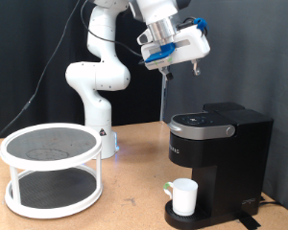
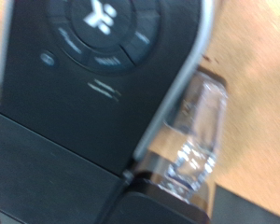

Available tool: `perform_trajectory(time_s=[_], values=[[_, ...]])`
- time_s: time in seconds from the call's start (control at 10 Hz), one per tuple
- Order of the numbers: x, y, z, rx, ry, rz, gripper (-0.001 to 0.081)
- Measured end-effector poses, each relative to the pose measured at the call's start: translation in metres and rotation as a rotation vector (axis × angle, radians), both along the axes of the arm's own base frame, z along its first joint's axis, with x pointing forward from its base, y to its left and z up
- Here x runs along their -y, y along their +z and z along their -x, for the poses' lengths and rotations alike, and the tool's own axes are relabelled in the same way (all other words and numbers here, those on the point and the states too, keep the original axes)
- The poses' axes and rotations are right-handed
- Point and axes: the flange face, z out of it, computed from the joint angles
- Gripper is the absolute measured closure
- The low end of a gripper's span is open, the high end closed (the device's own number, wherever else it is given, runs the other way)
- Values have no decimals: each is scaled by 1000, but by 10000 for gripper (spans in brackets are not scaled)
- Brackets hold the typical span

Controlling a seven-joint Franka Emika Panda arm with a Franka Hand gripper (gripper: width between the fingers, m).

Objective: Make a cup of coffee with the keurig machine

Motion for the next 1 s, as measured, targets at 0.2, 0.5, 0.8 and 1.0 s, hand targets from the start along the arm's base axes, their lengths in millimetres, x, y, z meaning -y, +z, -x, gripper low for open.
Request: perform_trajectory(time_s=[0.2,0.5,0.8,1.0], values=[[1,-3,-3,-102,35,-49,72],[-5,-5,-1,-196,-74,-23,72],[-13,7,-14,-282,-219,37,72],[-11,13,-33,-160,-287,115,72]])
